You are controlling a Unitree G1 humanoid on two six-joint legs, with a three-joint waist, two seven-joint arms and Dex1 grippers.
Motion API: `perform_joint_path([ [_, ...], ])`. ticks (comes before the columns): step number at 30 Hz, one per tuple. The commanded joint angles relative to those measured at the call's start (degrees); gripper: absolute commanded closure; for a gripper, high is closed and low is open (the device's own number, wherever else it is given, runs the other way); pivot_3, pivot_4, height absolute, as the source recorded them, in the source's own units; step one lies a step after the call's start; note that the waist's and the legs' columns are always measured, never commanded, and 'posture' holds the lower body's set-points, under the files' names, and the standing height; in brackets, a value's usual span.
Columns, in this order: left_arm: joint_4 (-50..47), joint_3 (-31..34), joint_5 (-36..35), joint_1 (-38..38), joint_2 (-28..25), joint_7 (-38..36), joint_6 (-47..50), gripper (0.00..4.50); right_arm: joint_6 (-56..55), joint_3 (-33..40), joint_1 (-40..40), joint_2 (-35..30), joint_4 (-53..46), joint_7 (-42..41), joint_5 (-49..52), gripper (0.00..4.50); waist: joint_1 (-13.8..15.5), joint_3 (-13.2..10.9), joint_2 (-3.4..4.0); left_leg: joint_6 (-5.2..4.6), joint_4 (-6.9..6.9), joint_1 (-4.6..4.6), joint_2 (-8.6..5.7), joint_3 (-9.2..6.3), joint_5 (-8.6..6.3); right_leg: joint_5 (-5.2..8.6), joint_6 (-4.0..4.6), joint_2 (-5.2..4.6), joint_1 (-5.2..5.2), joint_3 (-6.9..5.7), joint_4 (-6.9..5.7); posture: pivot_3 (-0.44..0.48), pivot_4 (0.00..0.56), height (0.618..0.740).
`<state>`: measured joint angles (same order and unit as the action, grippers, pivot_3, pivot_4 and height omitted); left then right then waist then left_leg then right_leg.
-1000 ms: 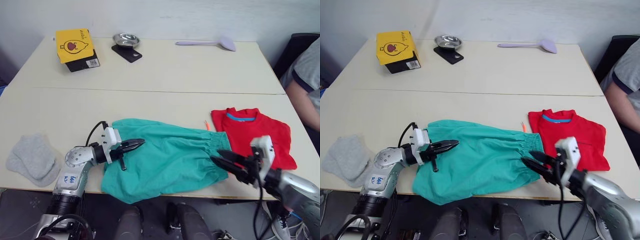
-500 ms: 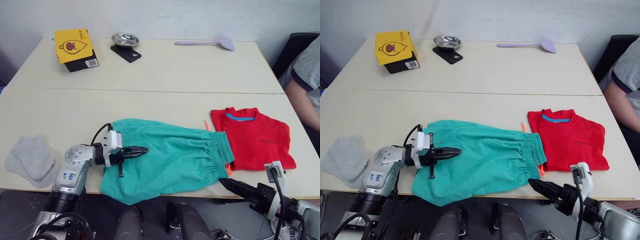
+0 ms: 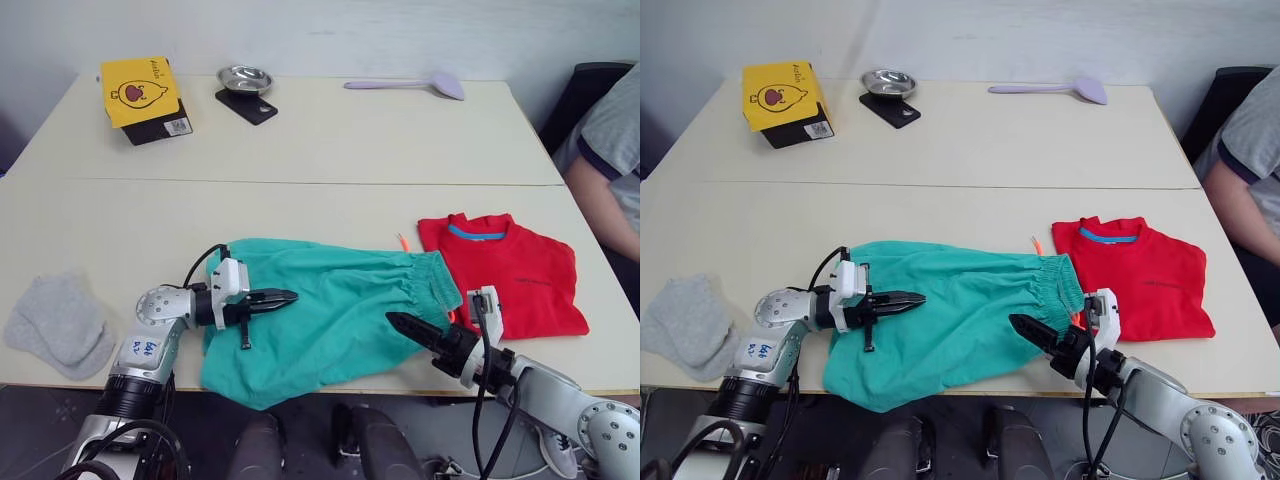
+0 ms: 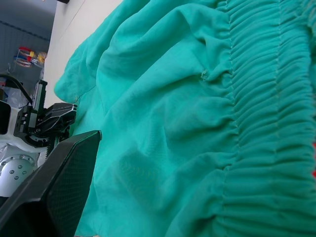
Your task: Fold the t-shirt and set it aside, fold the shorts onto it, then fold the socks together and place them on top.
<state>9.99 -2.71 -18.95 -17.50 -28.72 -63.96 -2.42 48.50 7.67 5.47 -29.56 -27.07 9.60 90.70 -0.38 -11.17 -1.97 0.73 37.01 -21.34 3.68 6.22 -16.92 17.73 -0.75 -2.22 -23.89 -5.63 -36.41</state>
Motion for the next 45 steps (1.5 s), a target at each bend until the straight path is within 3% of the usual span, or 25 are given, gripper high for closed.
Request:
perform_joint_path([
  [1, 0.35, 0.8, 1.1, 0.43, 0.79, 2.23, -1.78, 4.5, -3.35, -1.86, -2.27, 3.0, 0.31, 2.08, -7.61, 0.91, 0.15, 0.01, 0.06, -0.01, 0.0, 0.0, -0.02, 0.01, 0.0, -0.01, -0.01, -0.01, 0.0, 0.02, 0.0, 0.0, 0.15, 0.74],
  [11, 2.58, 1.81, 2.95, -1.15, 3.28, 9.8, -1.27, 4.5, -8.27, -2.39, -10.25, 4.29, -2.2, -4.1, -24.85, 4.38, 0.28, 0.0, 0.09, -0.1, -0.02, -0.1, -0.05, 0.13, -0.17, -0.14, 0.13, -0.07, -0.19, 0.04, -0.09, 0.0, 0.15, 0.74],
  [16, 3.0, 2.07, 4.47, -2.9, 4.03, 14.42, 0.55, 4.5, -9.52, -4.42, -14.96, 0.68, -0.33, -8.24, -37.94, 4.45, 0.28, 0.0, 0.09, -0.12, 0.06, -0.26, -0.1, 0.3, -0.18, -0.14, 0.13, -0.12, -0.47, 0.14, -0.27, 0.0, 0.15, 0.74],
  [21, 2.41, 3.08, 4.4, -3.84, 4.82, 19.19, 4.54, 4.5, -20.36, -10.12, -20.6, -4.65, 0.39, -17.71, -56.93, 4.45, 0.15, 0.0, 0.09, -0.13, 0.04, -0.24, -0.13, 0.56, -0.19, -0.14, 0.13, -0.12, -0.67, 0.36, -0.44, 0.0, 0.15, 0.74],
  [25, 2.16, 2.51, 4.89, -2.98, 4.56, 19.73, 6.7, 4.5, -28.44, -18.09, -25.58, -7.57, -0.78, -29.02, -67.25, 4.45, -0.02, 0.0, 0.09, -0.13, 0.04, -0.16, -0.12, 0.68, -0.19, -0.14, 0.13, -0.1, -0.69, 0.47, -0.53, 0.0, 0.15, 0.74],
  [31, 0.47, 2.21, 6.28, -0.73, 3.52, 21.26, 10.29, 4.5, -38.73, -30.21, -29.64, -6.83, 1.95, -41.96, -79.7, 4.45, 0.07, 0.0, 0.09, -0.09, 0.02, -0.07, -0.1, 0.7, -0.18, -0.14, 0.13, -0.08, -0.66, 0.49, -0.55, 0.0, 0.15, 0.74],
  [36, -2.82, 3.45, 6.0, 2.13, 1.84, 22.44, 13.69, 4.5, -43.55, -34.13, -30.28, -3.39, 4.42, -46.43, -84.76, 4.45, -0.53, 0.0, 0.08, -0.11, 0.08, 0.01, -0.12, 0.81, -0.2, -0.15, 0.16, -0.12, -0.63, 0.59, -0.59, 0.0, 0.15, 0.74],
  [45, -10.72, 8.94, 0.95, 8.24, -1.26, 21.76, 19.42, 4.5, -32.35, -36.12, -31.22, 4.12, 7.11, -52.83, -82.66, 4.45, -1.43, 0.02, 0.07, 0.11, 0.07, 0.27, -0.08, 0.8, -0.05, -0.12, 0.44, -0.13, -0.64, 0.67, -1.04, 0.0, 0.15, 0.74],
])
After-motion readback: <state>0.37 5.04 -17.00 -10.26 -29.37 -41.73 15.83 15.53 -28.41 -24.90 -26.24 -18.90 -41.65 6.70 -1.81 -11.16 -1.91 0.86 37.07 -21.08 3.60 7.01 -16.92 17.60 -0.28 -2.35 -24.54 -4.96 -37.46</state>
